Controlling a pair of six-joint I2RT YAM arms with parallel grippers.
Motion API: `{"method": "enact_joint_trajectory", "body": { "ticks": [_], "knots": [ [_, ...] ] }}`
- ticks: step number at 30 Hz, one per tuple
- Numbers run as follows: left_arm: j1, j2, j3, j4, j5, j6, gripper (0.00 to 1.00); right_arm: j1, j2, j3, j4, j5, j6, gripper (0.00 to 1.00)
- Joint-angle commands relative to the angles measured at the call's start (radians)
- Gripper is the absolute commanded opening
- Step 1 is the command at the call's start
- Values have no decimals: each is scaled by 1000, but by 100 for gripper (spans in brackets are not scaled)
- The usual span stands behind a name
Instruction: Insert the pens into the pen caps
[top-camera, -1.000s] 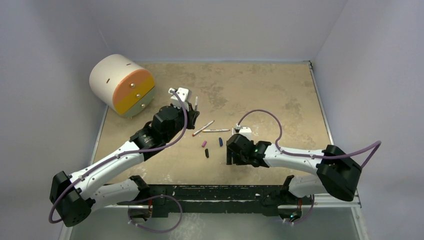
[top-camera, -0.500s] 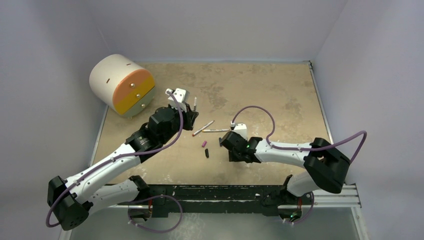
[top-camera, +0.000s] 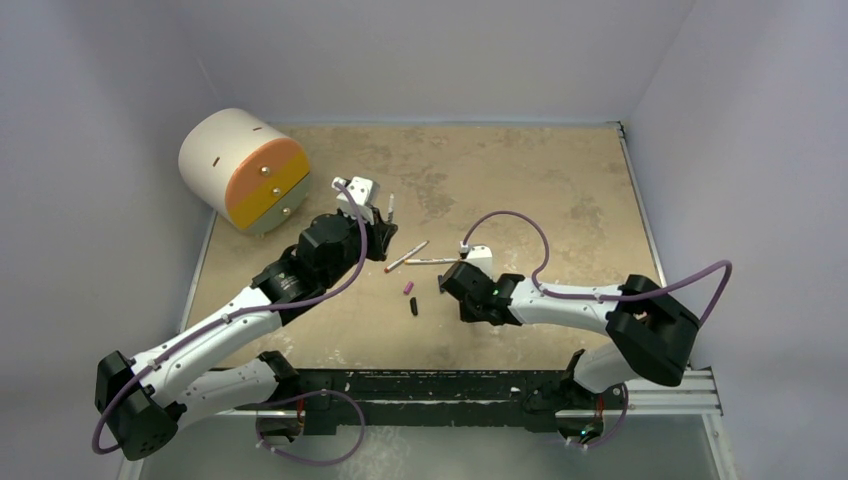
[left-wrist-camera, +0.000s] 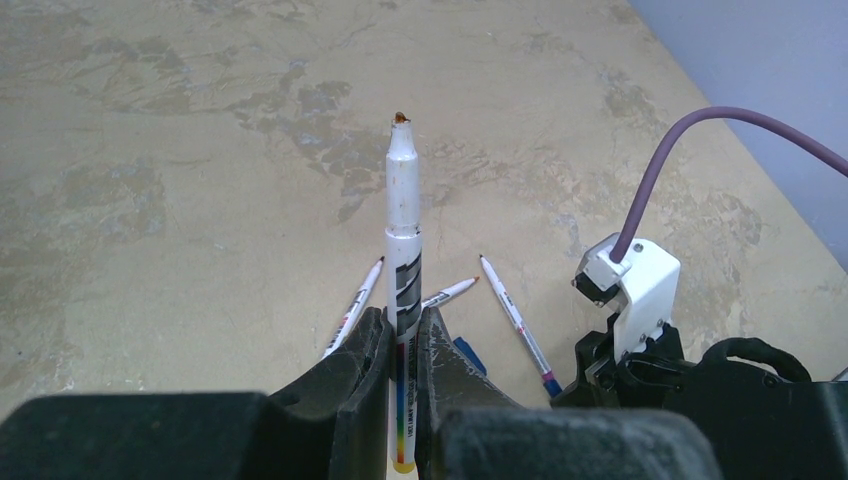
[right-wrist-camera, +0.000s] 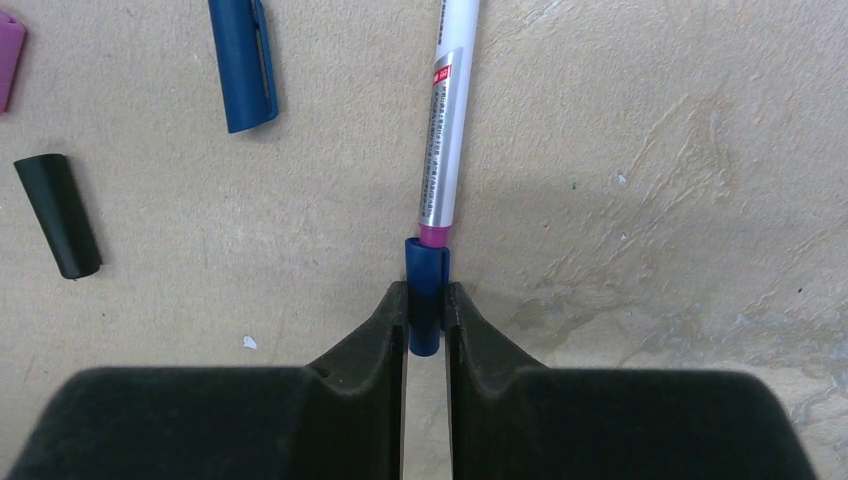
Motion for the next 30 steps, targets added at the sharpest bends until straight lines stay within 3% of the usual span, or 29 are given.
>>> {"method": "enact_joint_trajectory", "body": {
  "ticks": [1,11,14,17,20,25,30],
  "knots": [
    [-2,0,-2,32,25,-8,0,4,14,-1,-12,-29,4,1],
    [-2,3,-16,64,62,-21,0,17,-280,76,-145,4,2,0],
    [-2,24,-24,95,94,-38,0,18,-403,74,-48,-14,9,0],
    [-2,64,-41,173,226,-55,0,16,-492,42,136,-11,-38,0],
    [-2,125,-25,217,340,-80,0,14,-484,72,255,27,-103,0],
    [-2,157,-19,336,449,-135,0,14,-355,247,255,112,-187,0],
    [-1,143,-16,355,356,-127,0,-66,-318,348,308,93,-223,0]
  ]
}}
